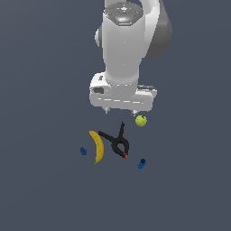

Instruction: Pick up a designated object from a clutter of objects.

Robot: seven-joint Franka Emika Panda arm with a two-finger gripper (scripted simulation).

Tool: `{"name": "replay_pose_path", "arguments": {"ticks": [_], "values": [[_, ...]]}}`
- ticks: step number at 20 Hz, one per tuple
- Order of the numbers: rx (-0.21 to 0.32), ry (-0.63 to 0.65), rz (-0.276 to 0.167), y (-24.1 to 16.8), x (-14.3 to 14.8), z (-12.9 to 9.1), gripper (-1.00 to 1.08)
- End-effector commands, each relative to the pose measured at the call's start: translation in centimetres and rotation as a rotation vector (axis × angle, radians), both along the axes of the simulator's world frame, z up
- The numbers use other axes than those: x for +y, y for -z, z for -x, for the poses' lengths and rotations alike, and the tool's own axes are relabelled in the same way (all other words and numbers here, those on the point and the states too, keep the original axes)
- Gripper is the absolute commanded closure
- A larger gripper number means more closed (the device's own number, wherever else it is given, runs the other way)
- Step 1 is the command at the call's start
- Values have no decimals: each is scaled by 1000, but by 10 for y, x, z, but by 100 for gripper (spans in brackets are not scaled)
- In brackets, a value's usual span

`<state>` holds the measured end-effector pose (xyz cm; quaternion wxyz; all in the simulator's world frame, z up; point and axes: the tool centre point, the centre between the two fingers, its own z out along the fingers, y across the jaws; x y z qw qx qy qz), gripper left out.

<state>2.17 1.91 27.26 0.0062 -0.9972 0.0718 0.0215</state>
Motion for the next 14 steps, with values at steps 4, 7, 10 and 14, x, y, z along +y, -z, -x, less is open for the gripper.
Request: {"name": "replay_pose_path", "arguments": {"ticks": [4,7,10,14], "values": [[-4,103,7,21,13,-23,-92],[-7,167,11,35,22,-36,-92],[-10,231,14,50,31,-49,-92],[-14,316,19,70,44,-64,-92]]}}
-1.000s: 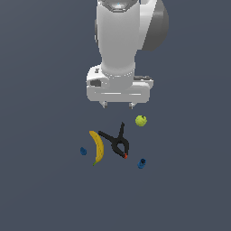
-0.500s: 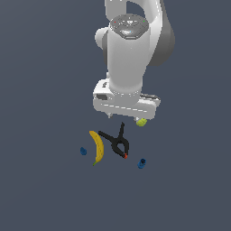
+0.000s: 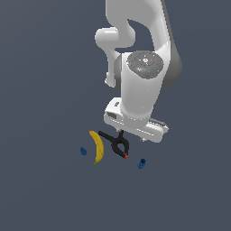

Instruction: Pick up a designated object from a clutter of objects.

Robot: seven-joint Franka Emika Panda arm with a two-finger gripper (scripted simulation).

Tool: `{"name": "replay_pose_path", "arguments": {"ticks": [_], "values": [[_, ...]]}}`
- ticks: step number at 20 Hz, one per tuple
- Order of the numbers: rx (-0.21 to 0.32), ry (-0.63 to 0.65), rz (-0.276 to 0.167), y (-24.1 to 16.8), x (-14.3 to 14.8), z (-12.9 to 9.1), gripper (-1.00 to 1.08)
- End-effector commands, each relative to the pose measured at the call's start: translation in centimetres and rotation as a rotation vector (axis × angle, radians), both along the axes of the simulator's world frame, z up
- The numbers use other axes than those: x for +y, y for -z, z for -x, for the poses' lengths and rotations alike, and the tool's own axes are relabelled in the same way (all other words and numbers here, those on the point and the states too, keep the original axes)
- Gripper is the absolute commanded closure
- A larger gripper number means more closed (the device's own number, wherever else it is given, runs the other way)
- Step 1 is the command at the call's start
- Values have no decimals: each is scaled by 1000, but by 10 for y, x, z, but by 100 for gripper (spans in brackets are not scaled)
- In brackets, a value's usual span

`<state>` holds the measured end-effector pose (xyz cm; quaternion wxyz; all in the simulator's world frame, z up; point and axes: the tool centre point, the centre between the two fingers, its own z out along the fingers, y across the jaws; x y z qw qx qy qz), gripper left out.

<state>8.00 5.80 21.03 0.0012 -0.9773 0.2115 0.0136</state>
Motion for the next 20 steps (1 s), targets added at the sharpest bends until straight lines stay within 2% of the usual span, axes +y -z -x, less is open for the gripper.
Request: {"name": "replay_pose_path", "arguments": {"ticks": [1,11,20], "values": [[-3,54,3,13,8,-10,-92],[-15,262,10,70,41,-41,-92],[-22,382,13,107,60,-54,-92]]}}
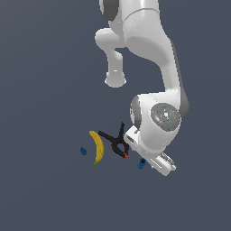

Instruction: Pick up a designated object from a clutter of objects.

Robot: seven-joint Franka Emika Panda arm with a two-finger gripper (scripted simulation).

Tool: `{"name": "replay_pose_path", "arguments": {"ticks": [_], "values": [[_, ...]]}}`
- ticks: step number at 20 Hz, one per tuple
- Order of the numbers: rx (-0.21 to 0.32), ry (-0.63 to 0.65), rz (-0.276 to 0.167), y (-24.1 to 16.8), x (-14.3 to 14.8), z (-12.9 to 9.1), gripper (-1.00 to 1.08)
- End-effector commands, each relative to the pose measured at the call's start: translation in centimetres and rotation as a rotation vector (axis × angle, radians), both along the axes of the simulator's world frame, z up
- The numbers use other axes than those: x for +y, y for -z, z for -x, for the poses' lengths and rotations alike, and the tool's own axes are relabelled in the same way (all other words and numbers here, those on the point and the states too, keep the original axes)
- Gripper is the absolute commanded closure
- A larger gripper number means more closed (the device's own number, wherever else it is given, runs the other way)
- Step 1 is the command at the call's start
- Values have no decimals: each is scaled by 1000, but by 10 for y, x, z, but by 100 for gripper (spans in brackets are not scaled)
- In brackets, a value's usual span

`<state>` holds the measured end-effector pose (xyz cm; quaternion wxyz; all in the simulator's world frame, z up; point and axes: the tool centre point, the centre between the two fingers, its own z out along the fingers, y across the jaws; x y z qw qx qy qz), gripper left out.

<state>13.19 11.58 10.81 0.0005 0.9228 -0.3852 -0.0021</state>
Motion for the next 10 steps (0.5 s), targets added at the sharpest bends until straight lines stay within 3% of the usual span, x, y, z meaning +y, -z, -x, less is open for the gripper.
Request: {"name": "replay_pose_path", "arguments": {"ticks": [1,10], "values": [[-3,25,0,7,4,-3,-92],[-3,48,1,15,8,-5,-92]]}}
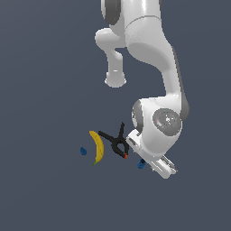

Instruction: Pick up a designated object from a clutter of objects.

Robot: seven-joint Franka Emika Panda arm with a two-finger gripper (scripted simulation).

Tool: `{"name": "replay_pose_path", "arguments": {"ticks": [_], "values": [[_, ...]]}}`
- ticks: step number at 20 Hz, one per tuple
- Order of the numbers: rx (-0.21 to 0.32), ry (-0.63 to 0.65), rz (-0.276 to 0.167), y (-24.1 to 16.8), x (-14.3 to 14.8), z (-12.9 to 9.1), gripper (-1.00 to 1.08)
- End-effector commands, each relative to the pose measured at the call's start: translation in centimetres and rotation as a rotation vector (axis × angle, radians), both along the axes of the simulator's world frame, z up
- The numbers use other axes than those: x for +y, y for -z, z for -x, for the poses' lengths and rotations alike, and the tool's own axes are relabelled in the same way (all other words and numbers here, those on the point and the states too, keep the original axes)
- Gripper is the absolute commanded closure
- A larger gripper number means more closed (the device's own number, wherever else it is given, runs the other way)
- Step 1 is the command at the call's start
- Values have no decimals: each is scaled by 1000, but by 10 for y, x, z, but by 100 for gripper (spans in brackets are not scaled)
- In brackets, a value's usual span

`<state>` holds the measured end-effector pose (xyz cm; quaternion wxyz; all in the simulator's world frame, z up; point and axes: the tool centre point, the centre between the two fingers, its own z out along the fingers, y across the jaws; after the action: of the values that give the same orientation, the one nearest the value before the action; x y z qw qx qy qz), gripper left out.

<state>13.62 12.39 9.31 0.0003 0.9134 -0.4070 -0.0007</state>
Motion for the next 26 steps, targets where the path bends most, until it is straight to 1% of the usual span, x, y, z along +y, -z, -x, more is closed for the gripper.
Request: {"name": "replay_pose_path", "arguments": {"ticks": [1,4,11,17,18,26], "values": [[0,0,0,1,0,0,-92],[-1,1,0,10,0,0,-92],[-1,4,0,45,0,1,-92],[-1,4,0,50,0,-1,-92],[-1,4,0,50,0,-1,108],[-1,4,0,50,0,-1,108]]}}
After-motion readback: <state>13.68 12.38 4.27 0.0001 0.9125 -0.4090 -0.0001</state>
